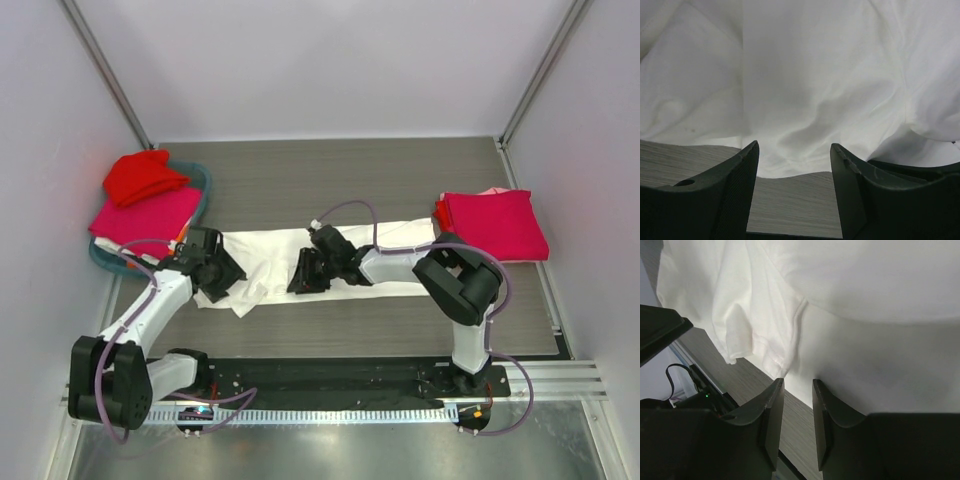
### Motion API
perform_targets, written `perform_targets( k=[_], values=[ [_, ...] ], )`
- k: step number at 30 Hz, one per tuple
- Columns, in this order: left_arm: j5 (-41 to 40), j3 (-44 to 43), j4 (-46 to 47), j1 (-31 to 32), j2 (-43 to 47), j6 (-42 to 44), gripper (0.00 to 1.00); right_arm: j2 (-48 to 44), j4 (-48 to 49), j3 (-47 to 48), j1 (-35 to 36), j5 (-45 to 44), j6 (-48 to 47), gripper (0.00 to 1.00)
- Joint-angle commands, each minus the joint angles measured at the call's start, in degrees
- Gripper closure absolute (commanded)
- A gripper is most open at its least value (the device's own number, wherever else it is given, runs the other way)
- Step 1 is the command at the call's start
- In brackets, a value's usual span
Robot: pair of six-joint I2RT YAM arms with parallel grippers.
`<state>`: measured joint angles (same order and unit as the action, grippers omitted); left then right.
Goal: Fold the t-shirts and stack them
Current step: Fold the tshirt
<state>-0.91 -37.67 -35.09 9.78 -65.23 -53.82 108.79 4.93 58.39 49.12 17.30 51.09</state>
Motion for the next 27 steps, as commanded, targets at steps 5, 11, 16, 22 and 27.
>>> perform_targets(
  k=[5,11,16,22,27],
  values=[
    [3.90,2.07,5.64,0.50,-2.44,-1.28,0.40,2.56,9.13,-0.21,0.62,1.42,5.07,0.65],
    [1.61,2.07,7.31,0.50,-6.22,-0.93,0.38,4.14,11.68,-0.56,0.97,1.25,8.58,0.63],
    [-1.55,1.81,8.81,0.50,-10.96,0.91,0.38,3.97,11.86,-1.00,0.98,0.19,9.38,0.82],
    [-4.27,2.16,8.02,0.50,-11.58,2.49,0.39,0.90,6.94,-1.52,0.27,0.27,7.36,0.99],
    [-4.89,2.78,7.85,0.41,-10.45,2.76,0.39,-1.04,4.22,-2.14,-0.96,1.51,6.22,0.99]
  ],
)
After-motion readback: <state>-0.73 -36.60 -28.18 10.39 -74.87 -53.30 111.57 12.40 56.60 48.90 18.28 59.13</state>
